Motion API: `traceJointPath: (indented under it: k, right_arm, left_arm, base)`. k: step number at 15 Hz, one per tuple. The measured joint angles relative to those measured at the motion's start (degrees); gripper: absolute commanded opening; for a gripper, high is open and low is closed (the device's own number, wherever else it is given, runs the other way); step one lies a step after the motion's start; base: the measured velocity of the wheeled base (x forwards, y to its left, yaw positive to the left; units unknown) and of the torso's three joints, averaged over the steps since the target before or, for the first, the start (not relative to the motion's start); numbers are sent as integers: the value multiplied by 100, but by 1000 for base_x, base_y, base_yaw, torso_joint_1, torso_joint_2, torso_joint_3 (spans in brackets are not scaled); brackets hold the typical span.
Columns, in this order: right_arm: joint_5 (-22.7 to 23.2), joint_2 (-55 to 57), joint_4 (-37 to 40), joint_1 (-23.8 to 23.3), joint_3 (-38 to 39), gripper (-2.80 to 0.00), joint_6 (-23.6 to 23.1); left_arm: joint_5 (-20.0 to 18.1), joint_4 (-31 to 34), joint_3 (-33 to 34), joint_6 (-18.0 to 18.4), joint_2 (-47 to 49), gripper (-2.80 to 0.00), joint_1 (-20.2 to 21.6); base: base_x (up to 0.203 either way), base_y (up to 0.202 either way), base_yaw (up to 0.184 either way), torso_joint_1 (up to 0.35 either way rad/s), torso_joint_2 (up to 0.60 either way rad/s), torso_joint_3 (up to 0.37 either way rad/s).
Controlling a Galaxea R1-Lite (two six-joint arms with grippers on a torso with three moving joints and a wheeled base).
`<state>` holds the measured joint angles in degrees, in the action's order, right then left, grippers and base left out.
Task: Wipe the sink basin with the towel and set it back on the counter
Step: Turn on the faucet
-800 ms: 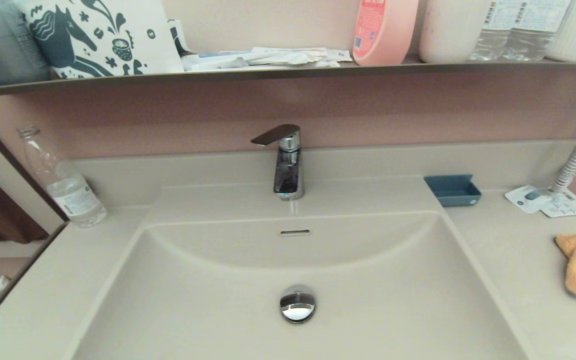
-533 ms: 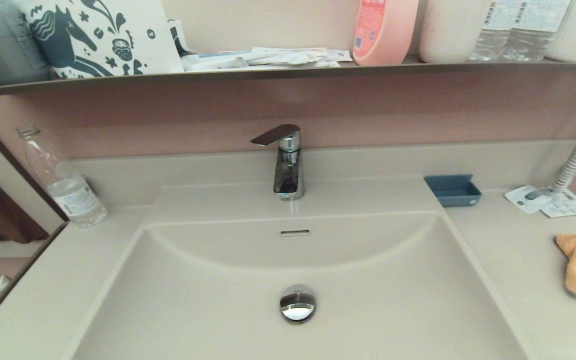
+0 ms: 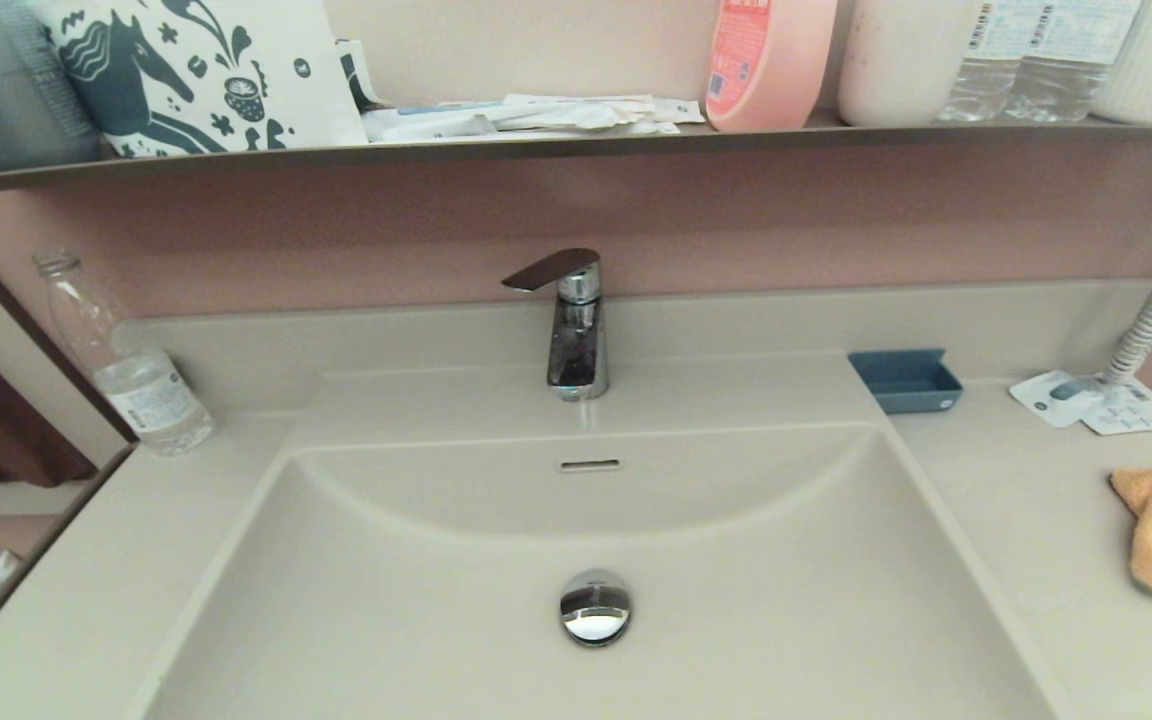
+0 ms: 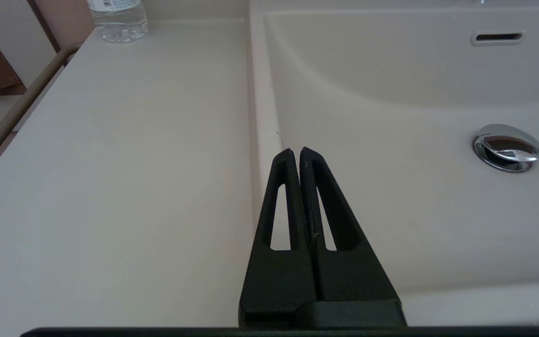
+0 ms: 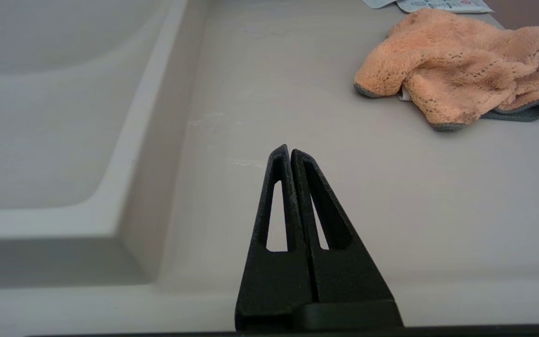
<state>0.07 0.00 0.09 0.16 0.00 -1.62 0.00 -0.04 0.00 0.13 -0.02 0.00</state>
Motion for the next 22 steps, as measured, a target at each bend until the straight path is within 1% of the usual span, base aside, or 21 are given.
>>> traceJointPath:
  k: [2,4,7,9,11,13,15,16,17,19,21,22]
  right_arm:
    - [0,0,1,0,0,-280,-1]
    - [0,0,1,0,0,-280,0]
    - [0,0,1,0,0,-280,0]
    - [0,0,1,0,0,-280,0]
    - [0,0,1,0,0,-280,0]
    - [0,0,1,0,0,-280,-2]
    - [0,0,1,0,0,-280,-1]
    - [0,0,1,0,0,-280,0]
    - [0,0,1,0,0,-280,0]
    - [0,0,1,0,0,-280,0]
    - [0,0,1,0,0,-280,0]
    - [0,0,1,0,0,-280,0]
  left_arm:
    - [0,-3,0,29,0,-280,0]
    - [-50,-43,-43,134,0,-280,0]
    - [-471,103,-709,144,260,-280,-7]
    - [-686,141,-1198,132,846,-280,-16]
    - [-1087,56,-1665,32,1716,-280,-41]
    - [-1429,-321,-2007,-120,2707,-280,-62]
    - [-1576,-1067,-2294,-298,3761,-280,-156]
    - [-1553,-1511,-2435,-380,4276,-280,-307]
    - [-1453,-1898,-2567,-469,4722,-280,-602]
    - [-1037,-2386,-2829,-719,5348,-280,-1527]
    - [-436,-2675,-3072,-966,5886,-280,-2531]
    - [-194,-2900,-3155,-1032,6167,-280,-2858]
  base:
    - [0,0,0,0,0,0]
    - [0,0,0,0,0,0]
    - [0,0,0,0,0,0]
    - [0,0,0,0,0,0]
    - [0,0,0,0,0,0]
    - [0,0,0,0,0,0]
    - [0,0,0,0,0,0]
    - [0,0,0,0,0,0]
    - [0,0,0,0,0,0]
    - [0,0,0,0,0,0]
    - [0,0,0,0,0,0]
    - [0,0,0,0,0,0]
